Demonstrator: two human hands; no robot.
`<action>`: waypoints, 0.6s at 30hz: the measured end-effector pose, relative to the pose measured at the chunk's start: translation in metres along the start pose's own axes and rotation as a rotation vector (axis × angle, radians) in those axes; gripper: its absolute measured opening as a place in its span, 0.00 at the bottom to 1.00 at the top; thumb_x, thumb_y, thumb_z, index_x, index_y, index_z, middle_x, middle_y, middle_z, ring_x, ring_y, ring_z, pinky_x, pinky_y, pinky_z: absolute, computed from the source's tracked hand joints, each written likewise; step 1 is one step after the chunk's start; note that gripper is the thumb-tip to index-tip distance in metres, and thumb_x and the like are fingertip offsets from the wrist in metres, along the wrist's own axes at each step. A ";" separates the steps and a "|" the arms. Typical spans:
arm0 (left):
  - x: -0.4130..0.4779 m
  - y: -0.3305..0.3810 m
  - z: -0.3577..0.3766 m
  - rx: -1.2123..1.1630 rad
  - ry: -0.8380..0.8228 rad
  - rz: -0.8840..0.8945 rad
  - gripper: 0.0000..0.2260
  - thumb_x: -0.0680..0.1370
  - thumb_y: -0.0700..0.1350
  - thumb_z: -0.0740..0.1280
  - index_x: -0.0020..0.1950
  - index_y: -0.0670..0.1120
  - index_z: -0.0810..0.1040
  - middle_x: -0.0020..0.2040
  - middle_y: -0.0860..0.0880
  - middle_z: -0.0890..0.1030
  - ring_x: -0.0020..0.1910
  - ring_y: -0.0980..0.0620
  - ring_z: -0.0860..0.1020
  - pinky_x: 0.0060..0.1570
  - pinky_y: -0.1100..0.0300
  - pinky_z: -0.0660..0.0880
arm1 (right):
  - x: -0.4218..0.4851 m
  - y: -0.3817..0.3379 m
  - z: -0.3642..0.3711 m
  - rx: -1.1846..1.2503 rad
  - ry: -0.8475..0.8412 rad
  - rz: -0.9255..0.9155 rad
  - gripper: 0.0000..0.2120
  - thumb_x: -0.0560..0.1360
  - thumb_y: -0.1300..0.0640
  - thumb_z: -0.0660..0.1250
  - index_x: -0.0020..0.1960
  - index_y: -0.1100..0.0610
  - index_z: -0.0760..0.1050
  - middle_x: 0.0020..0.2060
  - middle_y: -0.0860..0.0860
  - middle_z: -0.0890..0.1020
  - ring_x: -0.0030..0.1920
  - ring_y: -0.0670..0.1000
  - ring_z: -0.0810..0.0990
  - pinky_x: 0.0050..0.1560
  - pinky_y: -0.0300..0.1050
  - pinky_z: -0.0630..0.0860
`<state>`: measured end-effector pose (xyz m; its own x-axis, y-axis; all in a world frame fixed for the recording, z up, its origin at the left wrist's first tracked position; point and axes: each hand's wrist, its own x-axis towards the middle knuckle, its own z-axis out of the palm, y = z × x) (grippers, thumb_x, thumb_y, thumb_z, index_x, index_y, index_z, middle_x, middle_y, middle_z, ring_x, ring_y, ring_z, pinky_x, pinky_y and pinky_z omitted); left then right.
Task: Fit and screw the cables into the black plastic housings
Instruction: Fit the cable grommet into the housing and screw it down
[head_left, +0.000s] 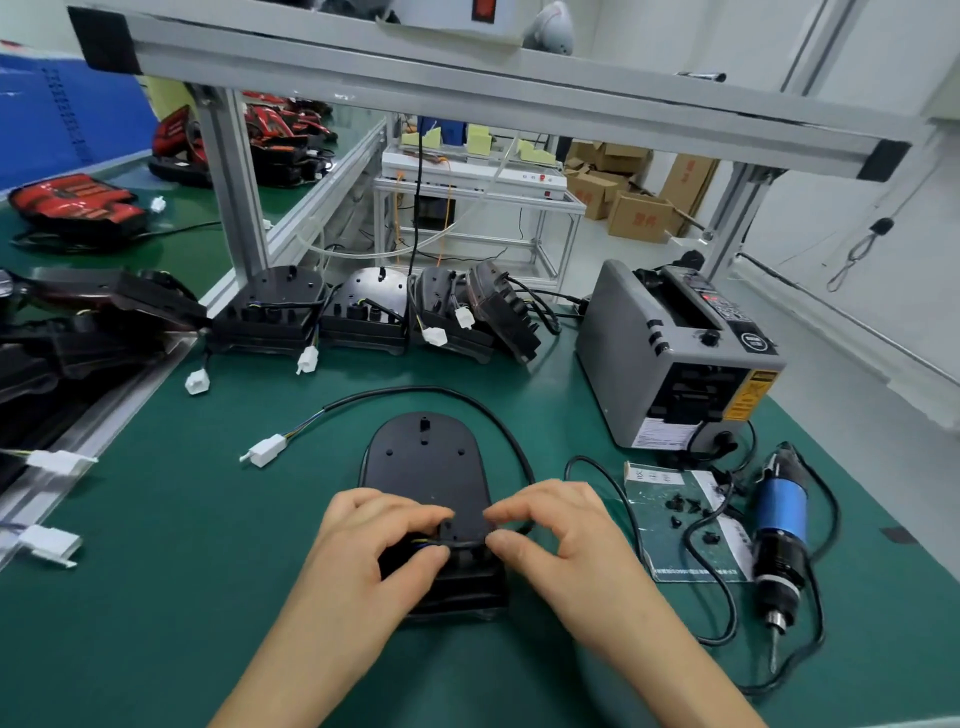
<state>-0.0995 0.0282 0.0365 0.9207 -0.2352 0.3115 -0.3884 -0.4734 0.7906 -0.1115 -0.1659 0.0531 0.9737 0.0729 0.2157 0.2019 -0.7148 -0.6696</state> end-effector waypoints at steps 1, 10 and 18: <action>0.000 0.000 -0.001 -0.004 -0.004 -0.003 0.13 0.72 0.42 0.72 0.48 0.60 0.80 0.51 0.70 0.76 0.60 0.64 0.65 0.54 0.79 0.59 | 0.000 0.005 -0.008 -0.032 0.057 0.017 0.07 0.73 0.52 0.70 0.44 0.40 0.76 0.44 0.35 0.76 0.55 0.38 0.68 0.56 0.28 0.61; 0.000 0.001 0.000 -0.032 -0.015 -0.011 0.12 0.73 0.42 0.72 0.48 0.60 0.81 0.50 0.70 0.76 0.60 0.65 0.65 0.53 0.80 0.59 | 0.005 0.081 -0.084 -0.838 0.099 0.485 0.08 0.74 0.49 0.63 0.53 0.45 0.75 0.52 0.44 0.79 0.54 0.50 0.73 0.47 0.44 0.66; 0.000 0.003 0.000 -0.034 -0.011 -0.022 0.12 0.73 0.42 0.72 0.48 0.60 0.80 0.51 0.70 0.76 0.61 0.65 0.65 0.54 0.79 0.59 | 0.006 0.105 -0.076 -0.899 0.113 0.479 0.05 0.74 0.46 0.63 0.45 0.45 0.76 0.46 0.44 0.79 0.51 0.50 0.73 0.46 0.45 0.69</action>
<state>-0.1006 0.0267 0.0385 0.9282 -0.2349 0.2885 -0.3668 -0.4491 0.8147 -0.0926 -0.2936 0.0379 0.9064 -0.3898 0.1626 -0.4043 -0.9122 0.0672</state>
